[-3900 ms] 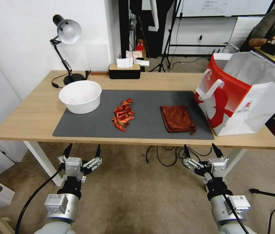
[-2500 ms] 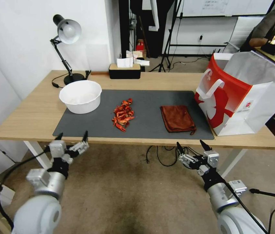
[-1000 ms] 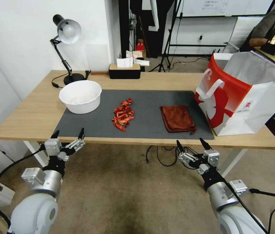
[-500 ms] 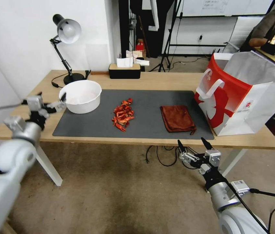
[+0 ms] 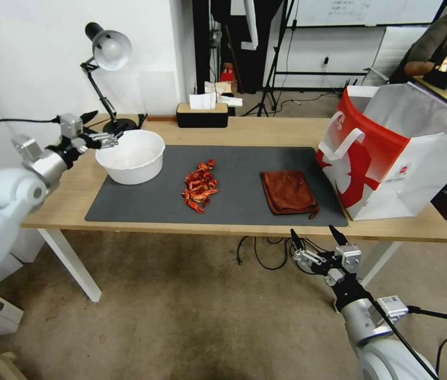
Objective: Sweep shrimp from table into container with towel, then put container into takeout bag.
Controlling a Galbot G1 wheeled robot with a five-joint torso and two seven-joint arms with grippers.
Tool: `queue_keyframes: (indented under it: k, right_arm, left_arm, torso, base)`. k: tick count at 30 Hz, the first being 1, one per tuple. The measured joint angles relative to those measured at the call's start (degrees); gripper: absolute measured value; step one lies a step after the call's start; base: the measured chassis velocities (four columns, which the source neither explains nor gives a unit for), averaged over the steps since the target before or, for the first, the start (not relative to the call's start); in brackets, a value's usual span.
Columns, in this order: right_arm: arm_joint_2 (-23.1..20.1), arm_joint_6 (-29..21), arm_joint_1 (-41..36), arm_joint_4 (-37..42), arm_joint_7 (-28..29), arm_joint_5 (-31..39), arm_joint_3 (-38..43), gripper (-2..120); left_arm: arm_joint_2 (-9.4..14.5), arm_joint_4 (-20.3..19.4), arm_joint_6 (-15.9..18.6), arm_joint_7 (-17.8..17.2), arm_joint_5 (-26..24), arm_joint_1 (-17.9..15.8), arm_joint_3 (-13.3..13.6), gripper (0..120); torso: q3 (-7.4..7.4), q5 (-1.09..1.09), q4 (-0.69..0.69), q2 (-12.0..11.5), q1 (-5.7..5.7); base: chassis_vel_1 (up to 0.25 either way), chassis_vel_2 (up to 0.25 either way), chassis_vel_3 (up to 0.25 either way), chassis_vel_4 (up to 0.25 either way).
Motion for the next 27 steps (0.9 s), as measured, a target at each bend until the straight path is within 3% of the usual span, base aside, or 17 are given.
queue_keyframes:
  k: [1,2,4,6,7,10,11,13,14,16,20,23,27]
  right_arm:
    - [-0.13,0.21,-0.02,-0.09,0.06,0.0,0.01,100]
    - [-0.13,0.21,-0.02,-0.09,0.06,0.0,0.01,100]
    - [-0.59,0.41,0.0,-0.22,0.22,0.0,0.04,100]
    - [-1.1,0.51,0.11,-0.47,0.38,0.0,0.0,100]
    - [-1.1,0.51,0.11,-0.47,0.38,0.0,0.0,100]
    - [-1.47,0.75,0.11,-0.86,0.68,0.0,-0.02,100]
    - [-1.47,0.75,0.11,-0.86,0.68,0.0,-0.02,100]
    - [-1.4,0.86,-0.03,-0.88,0.8,0.0,-0.02,100]
    - [-1.4,0.86,-0.03,-0.88,0.8,0.0,-0.02,100]
    - [-1.18,1.03,-0.25,-0.88,0.86,-0.08,-0.04,100]
    - [-0.94,1.31,-0.51,-0.9,0.86,-0.38,-0.05,100]
    - [-0.72,2.01,-0.99,-1.16,0.92,-0.62,0.23,100]
    - [-0.65,2.34,-1.11,-1.32,0.98,-0.65,0.46,100]
  left_arm:
    - [0.27,2.5,-0.83,6.45,3.42,-2.51,1.09,100]
    - [0.27,2.5,-0.83,6.45,3.42,-2.51,1.09,100]
    - [0.96,6.33,-1.4,17.11,8.24,-6.82,3.32,100]
    - [1.27,8.95,-1.4,24.73,11.63,-10.43,5.7,100]
    - [1.27,8.95,-1.4,24.73,11.63,-10.43,5.7,100]
    - [0.5,14.0,-0.11,37.49,21.67,-19.13,12.85,100]
    - [0.5,14.0,-0.11,37.49,21.67,-19.13,12.85,100]
    - [-0.9,17.39,-0.13,40.09,24.93,-24.43,17.83,100]
    - [-0.9,17.39,-0.13,40.09,24.93,-24.43,17.83,100]
    - [-2.75,20.95,-0.54,40.35,27.29,-28.29,21.38,100]
    - [-4.78,24.67,-1.35,40.66,30.84,-31.0,22.87,100]
    - [-7.28,29.41,-2.23,41.16,37.58,-33.29,24.18,100]
    - [-8.47,31.43,-2.54,41.41,41.59,-33.98,24.87,100]
  torso:
    - [0.0,-0.02,0.0,0.0,0.0]
    - [0.0,-0.02,0.0,0.0,0.0]
    - [0.0,0.02,0.01,0.0,0.0]
    - [0.0,-0.01,0.02,0.0,0.0]
    - [0.0,-0.01,0.02,0.0,0.0]
    - [0.0,-0.02,0.02,0.0,0.0]
    - [0.0,-0.02,0.02,0.0,0.0]
    - [0.0,0.03,-0.01,0.0,0.0]
    - [0.0,0.03,-0.01,0.0,0.0]
    - [0.0,0.0,-0.02,0.0,0.0]
    - [0.0,0.02,-0.01,0.0,0.0]
    - [0.0,0.02,0.01,0.0,0.0]
    - [0.0,-0.01,0.02,0.0,0.0]
  base:
    - [0.0,0.0,0.0,0.0]
    - [0.0,0.0,0.0,0.0]
    - [0.0,0.0,0.0,0.0]
    - [0.0,0.0,0.0,0.0]
    - [0.0,0.0,0.0,0.0]
    - [0.0,0.0,0.0,0.0]
    - [0.0,0.0,0.0,0.0]
    - [0.0,0.0,0.0,0.0]
    - [0.0,0.0,0.0,0.0]
    - [0.0,0.0,0.0,0.0]
    - [0.0,0.0,0.0,0.0]
    - [0.0,0.0,0.0,0.0]
    - [0.0,0.0,0.0,0.0]
